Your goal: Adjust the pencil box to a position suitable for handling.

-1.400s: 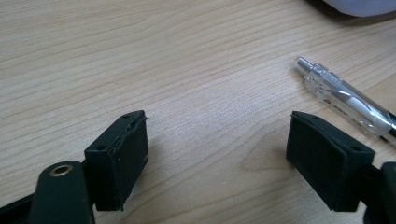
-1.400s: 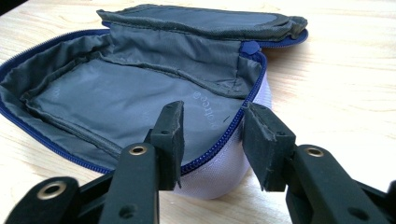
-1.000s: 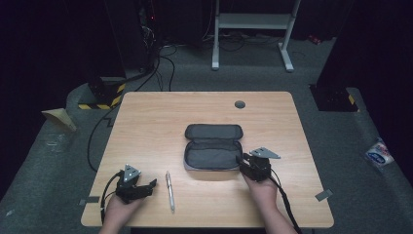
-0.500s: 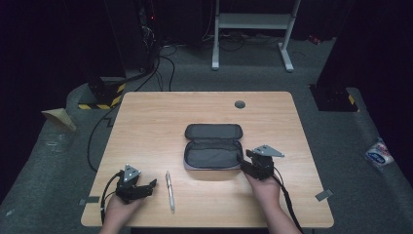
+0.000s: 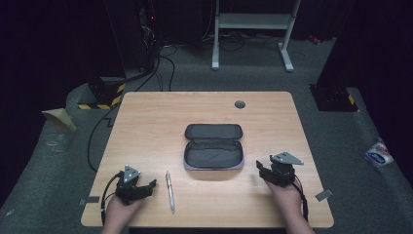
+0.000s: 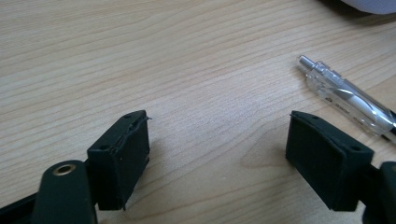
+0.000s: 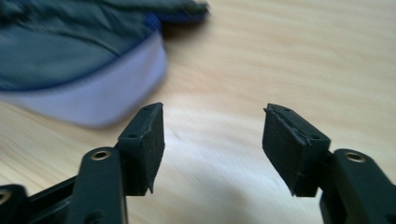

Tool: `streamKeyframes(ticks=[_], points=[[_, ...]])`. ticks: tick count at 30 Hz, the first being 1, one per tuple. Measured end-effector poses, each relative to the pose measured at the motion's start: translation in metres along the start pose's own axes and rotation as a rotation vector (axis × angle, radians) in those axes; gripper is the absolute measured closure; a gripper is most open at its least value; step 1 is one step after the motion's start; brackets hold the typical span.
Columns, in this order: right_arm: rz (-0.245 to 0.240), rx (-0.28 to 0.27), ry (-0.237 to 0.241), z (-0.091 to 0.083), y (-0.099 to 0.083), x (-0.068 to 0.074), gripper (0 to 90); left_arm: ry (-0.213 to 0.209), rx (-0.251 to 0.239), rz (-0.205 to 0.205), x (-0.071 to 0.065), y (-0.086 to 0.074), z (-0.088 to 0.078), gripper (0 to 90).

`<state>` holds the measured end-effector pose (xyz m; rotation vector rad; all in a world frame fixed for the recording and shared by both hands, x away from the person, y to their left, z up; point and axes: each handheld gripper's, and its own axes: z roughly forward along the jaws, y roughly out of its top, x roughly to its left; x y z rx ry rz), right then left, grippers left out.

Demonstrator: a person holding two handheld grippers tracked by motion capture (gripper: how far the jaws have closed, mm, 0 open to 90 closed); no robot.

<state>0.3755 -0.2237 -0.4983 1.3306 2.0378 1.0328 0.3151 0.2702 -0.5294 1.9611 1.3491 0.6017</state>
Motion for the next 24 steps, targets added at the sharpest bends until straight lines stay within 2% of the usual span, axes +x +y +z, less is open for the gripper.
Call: streamKeyframes(ticks=[4,6,8,10,11,12,18,24], points=[[0.003,0.039,-0.012,-0.005,-0.01,-0.011,36.0,0.009,0.0,-0.001,-0.001,0.0,-0.001,21.9],[-0.003,0.069,-0.034,-0.011,-0.019,-0.018,33.9,0.011,0.003,-0.002,-0.001,-0.001,-0.001,22.0],[-0.005,0.08,-0.048,-0.013,-0.023,-0.02,33.9,0.011,-0.002,0.006,-0.002,-0.001,-0.002,25.1],[-0.005,0.107,-0.066,-0.014,-0.034,-0.025,32.6,0.017,-0.005,0.018,-0.003,-0.001,-0.003,25.7],[-0.005,0.107,-0.066,-0.014,-0.034,-0.025,32.6,0.019,-0.005,0.015,-0.004,-0.001,-0.003,25.7],[0.006,0.111,-0.069,-0.016,-0.039,-0.027,32.2,0.015,0.002,-0.006,-0.004,-0.001,-0.003,25.9],[0.016,0.12,-0.056,-0.018,-0.044,-0.027,33.2,0.015,0.006,-0.008,-0.004,-0.001,-0.003,24.9],[0.031,0.121,-0.066,-0.019,-0.045,-0.026,33.6,0.015,0.02,-0.003,-0.005,-0.001,-0.005,24.8]])
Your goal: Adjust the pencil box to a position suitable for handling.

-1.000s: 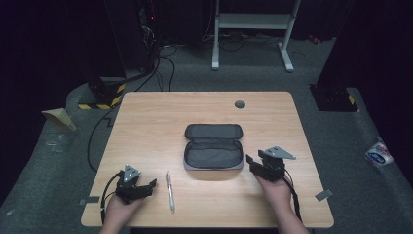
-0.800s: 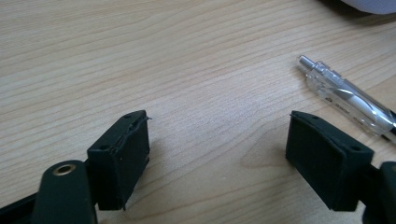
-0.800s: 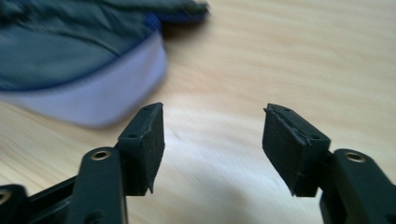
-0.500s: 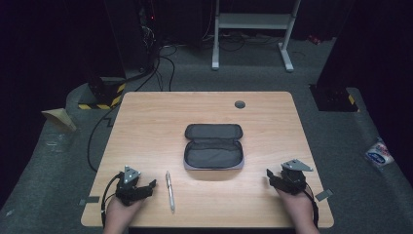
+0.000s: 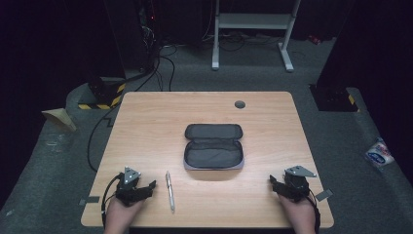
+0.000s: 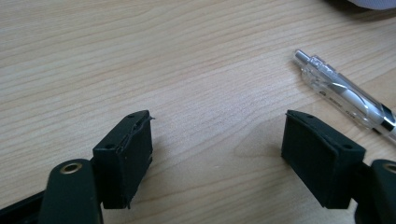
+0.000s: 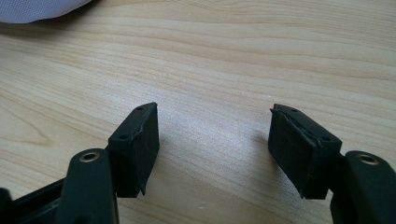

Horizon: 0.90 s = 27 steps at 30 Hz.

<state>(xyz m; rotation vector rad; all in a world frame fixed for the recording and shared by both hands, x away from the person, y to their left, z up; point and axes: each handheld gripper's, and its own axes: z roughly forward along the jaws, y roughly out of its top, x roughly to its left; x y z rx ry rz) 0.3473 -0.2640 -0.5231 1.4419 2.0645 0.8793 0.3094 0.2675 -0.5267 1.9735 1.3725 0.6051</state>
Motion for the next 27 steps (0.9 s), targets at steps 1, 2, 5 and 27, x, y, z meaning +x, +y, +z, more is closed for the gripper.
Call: streamKeyframes(ticks=[1,2,5,27], points=[[0.0,0.001,0.0,0.0,0.0,0.0,33.6,-0.001,0.002,-0.005,-0.001,0.0,-0.001,25.1],[0.001,0.001,-0.001,0.0,0.0,0.0,33.7,-0.001,0.004,-0.003,-0.001,0.0,-0.001,25.2],[0.0,0.001,-0.002,0.0,0.0,0.0,33.7,-0.01,0.011,-0.001,-0.002,-0.001,-0.003,25.6],[0.001,0.002,-0.005,0.0,0.0,0.001,34.1,-0.122,-0.018,0.062,-0.05,0.013,-0.012,26.0]])
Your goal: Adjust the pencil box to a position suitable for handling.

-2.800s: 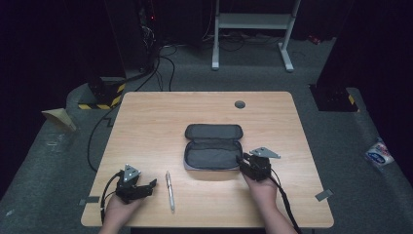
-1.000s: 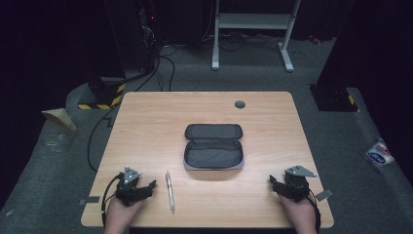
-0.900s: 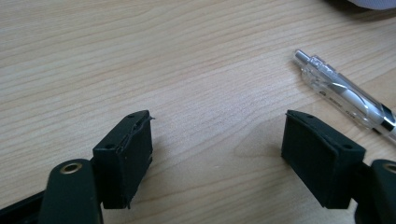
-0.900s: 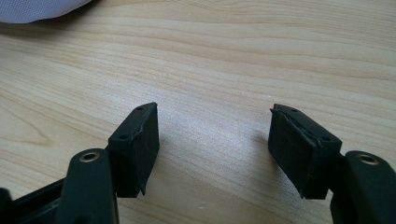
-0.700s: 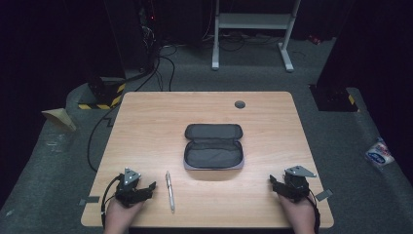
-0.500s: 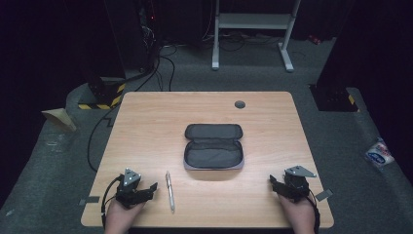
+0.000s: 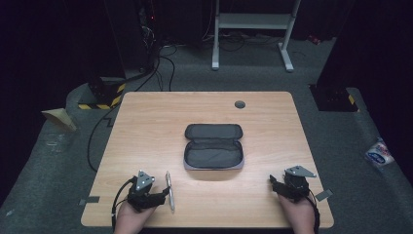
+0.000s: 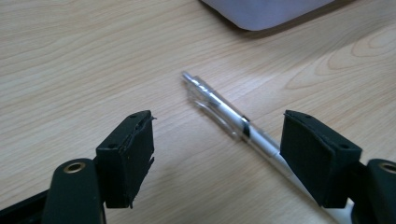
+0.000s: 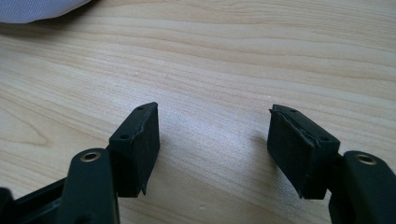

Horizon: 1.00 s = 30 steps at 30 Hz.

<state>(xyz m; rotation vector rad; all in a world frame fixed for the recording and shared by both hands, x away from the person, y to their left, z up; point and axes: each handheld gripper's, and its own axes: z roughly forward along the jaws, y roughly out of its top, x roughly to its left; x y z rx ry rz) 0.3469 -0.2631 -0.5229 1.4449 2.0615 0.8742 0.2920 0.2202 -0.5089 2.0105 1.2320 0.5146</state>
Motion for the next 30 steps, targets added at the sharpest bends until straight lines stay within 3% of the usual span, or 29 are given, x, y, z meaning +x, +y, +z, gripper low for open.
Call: streamKeyframes(ticks=[4,6,9,18,30], points=[[0.001,-0.003,-0.004,0.0,0.0,0.0,34.2,-0.03,0.003,-0.038,-0.004,0.0,0.001,26.1],[-0.003,-0.002,-0.002,0.001,0.001,0.0,34.3,-0.056,0.01,-0.038,-0.006,-0.002,0.003,27.8],[-0.004,-0.005,-0.003,0.002,0.001,0.0,34.4,-0.056,0.031,-0.003,-0.012,-0.002,0.007,28.2],[-0.007,-0.004,0.0,0.001,0.001,0.0,34.9,-0.041,0.058,0.029,-0.022,-0.003,0.013,39.2],[-0.007,-0.004,-0.001,0.001,0.0,0.0,34.9,-0.037,0.045,0.034,-0.016,-0.004,0.011,58.4]])
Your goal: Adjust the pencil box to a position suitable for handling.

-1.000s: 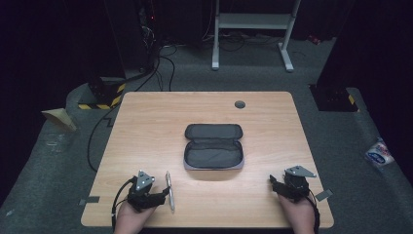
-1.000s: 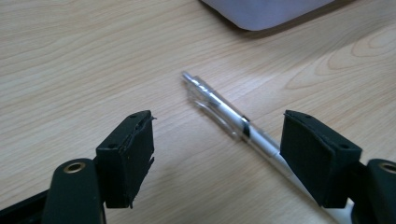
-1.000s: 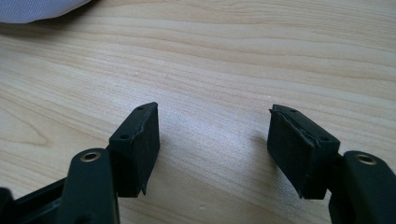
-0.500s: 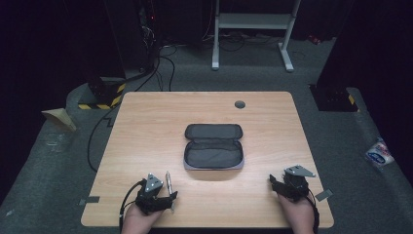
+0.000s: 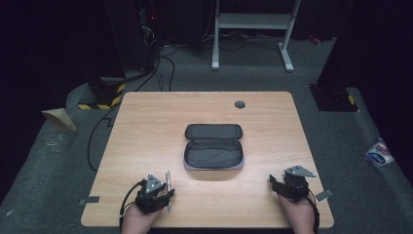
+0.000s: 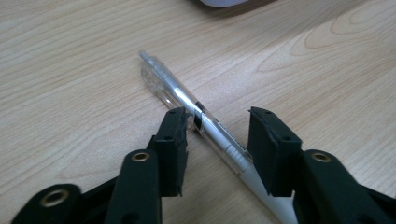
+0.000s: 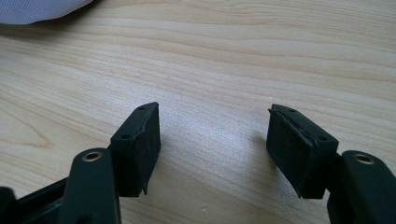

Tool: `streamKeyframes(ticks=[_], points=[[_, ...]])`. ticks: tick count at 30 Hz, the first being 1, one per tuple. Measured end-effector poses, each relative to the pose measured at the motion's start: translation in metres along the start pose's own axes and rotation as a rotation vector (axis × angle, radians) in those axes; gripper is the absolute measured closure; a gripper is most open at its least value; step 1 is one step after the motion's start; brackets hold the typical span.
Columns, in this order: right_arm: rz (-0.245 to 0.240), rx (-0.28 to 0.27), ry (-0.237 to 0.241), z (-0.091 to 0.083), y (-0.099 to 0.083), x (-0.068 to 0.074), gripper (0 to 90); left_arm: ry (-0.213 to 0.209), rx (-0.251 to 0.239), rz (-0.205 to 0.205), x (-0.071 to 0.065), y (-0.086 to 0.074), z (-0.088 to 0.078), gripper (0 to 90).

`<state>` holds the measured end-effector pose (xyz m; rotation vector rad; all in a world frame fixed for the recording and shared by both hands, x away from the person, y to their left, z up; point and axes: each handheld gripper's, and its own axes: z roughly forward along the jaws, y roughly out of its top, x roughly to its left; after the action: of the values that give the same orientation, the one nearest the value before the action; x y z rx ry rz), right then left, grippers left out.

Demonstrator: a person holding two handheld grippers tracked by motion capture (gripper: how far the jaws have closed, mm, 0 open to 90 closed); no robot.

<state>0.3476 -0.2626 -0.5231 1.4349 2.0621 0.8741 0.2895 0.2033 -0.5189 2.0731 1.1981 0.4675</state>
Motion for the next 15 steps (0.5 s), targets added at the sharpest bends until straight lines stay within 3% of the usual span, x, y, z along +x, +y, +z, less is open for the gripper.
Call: streamKeyframes(ticks=[2,7,11,15], points=[[0.003,0.001,-0.002,0.0,0.0,0.0,34.9,0.0,-0.002,0.01,0.002,-0.001,0.0,63.1],[0.001,0.0,-0.004,0.0,0.0,0.001,34.9,-0.005,-0.012,0.026,0.006,-0.001,0.0,64.1],[0.005,0.001,-0.002,0.0,0.0,0.001,34.9,-0.004,-0.022,0.004,0.01,-0.001,0.001,64.1],[0.002,0.0,-0.004,0.0,0.0,0.001,34.9,-0.015,-0.03,-0.043,0.014,-0.001,0.001,67.5]])
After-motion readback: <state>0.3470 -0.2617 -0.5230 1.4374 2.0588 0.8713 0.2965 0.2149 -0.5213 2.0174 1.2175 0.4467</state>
